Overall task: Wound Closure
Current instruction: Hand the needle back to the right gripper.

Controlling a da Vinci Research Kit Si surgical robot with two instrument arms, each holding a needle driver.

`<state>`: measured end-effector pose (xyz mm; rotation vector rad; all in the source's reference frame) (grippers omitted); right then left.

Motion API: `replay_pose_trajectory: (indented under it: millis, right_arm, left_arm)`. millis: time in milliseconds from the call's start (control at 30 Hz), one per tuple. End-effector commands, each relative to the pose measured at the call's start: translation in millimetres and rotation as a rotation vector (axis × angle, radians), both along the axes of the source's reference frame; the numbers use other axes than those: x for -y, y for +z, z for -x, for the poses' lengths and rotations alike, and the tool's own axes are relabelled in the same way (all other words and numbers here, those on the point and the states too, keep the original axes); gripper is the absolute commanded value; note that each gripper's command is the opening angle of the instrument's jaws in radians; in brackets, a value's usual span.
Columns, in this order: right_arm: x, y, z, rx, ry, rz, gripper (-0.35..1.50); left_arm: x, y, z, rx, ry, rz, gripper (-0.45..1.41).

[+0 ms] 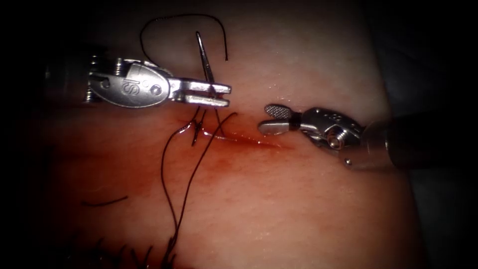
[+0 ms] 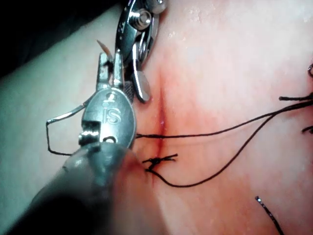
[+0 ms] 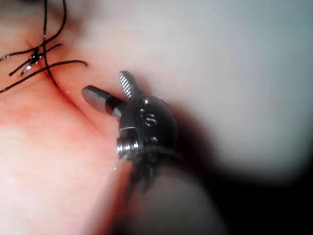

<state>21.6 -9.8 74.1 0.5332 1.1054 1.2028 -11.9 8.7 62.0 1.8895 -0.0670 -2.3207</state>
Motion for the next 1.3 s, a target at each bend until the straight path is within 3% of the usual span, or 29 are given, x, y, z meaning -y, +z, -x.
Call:
replay_pose_trajectory:
  millis: [33, 133, 267, 467, 733, 1300]
  right_arm:
    - [-0.4, -0.3, -0.6, -0.009, 0.008, -0.02, 1.03]
    - [-1.0, -1.6, -0.6, -0.03, 0.034, -0.073, 1.18]
    - [-1.3, -2.9, -0.9, -0.095, 0.042, -0.167, 1.18]
    - [-0.7, -3.8, -2.2, -0.175, 0.046, -0.342, 1.2]
    - [0.0, -4.8, -3.8, -0.24, 0.031, -0.448, 1.3]
    - [0.6, -7.7, -7.0, -0.311, -0.013, -0.466, 1.33]
  left_arm:
    - [0.5, 0.8, 0.5, -0.003, 0.004, 0.009, -0.45]
    - [2.2, 1.5, 0.7, -0.018, 0.025, 0.024, -0.45]
    - [4.6, 2.2, 1.4, -0.052, 0.063, 0.037, -0.45]
    - [8.5, 3.1, 2.7, -0.112, 0.149, 0.178, -0.45]
    - [8.9, 3.7, 2.8, -0.122, 0.158, 0.249, -0.45]
    - [8.4, 5.9, 2.9, -0.128, 0.187, 0.279, -0.45]
